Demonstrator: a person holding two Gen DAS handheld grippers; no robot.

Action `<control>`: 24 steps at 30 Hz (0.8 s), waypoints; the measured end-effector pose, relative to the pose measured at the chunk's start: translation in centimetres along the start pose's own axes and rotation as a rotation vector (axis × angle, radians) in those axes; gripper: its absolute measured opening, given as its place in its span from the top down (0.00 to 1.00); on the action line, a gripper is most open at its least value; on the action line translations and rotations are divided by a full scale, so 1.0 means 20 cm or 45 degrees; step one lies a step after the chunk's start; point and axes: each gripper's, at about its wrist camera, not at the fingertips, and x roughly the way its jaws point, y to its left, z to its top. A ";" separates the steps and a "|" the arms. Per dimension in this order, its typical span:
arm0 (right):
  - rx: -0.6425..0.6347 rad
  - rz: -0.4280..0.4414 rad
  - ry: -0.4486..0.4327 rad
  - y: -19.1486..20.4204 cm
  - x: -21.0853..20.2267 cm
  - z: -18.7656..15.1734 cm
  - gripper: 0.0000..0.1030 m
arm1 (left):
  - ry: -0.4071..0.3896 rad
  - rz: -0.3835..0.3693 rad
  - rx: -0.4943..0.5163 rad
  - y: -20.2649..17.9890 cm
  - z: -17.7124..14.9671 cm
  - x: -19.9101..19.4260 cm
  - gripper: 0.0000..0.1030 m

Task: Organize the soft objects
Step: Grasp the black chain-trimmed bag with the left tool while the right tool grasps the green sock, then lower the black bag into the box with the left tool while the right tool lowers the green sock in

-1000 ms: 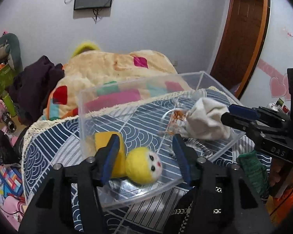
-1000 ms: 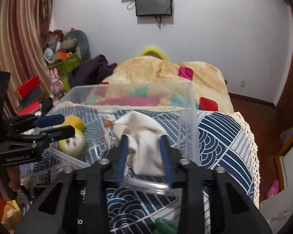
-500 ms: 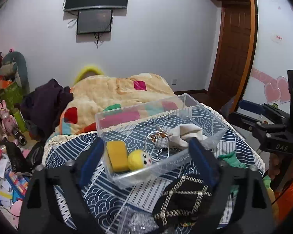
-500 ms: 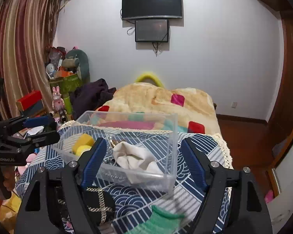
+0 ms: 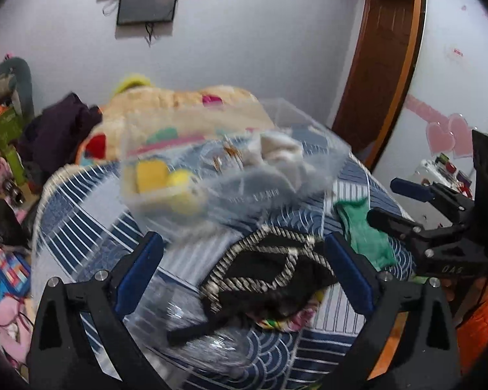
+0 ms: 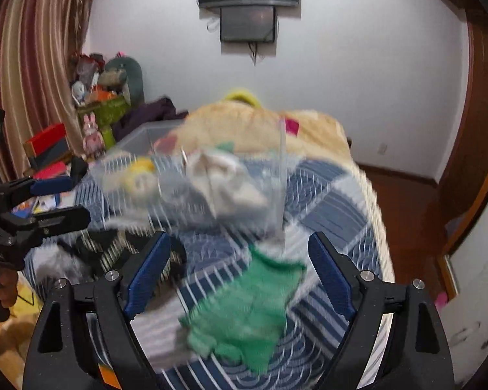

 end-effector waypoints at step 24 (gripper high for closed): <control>0.122 0.132 0.048 -0.07 -0.02 -0.14 0.84 | 0.010 -0.155 -0.060 0.01 -0.05 0.09 0.75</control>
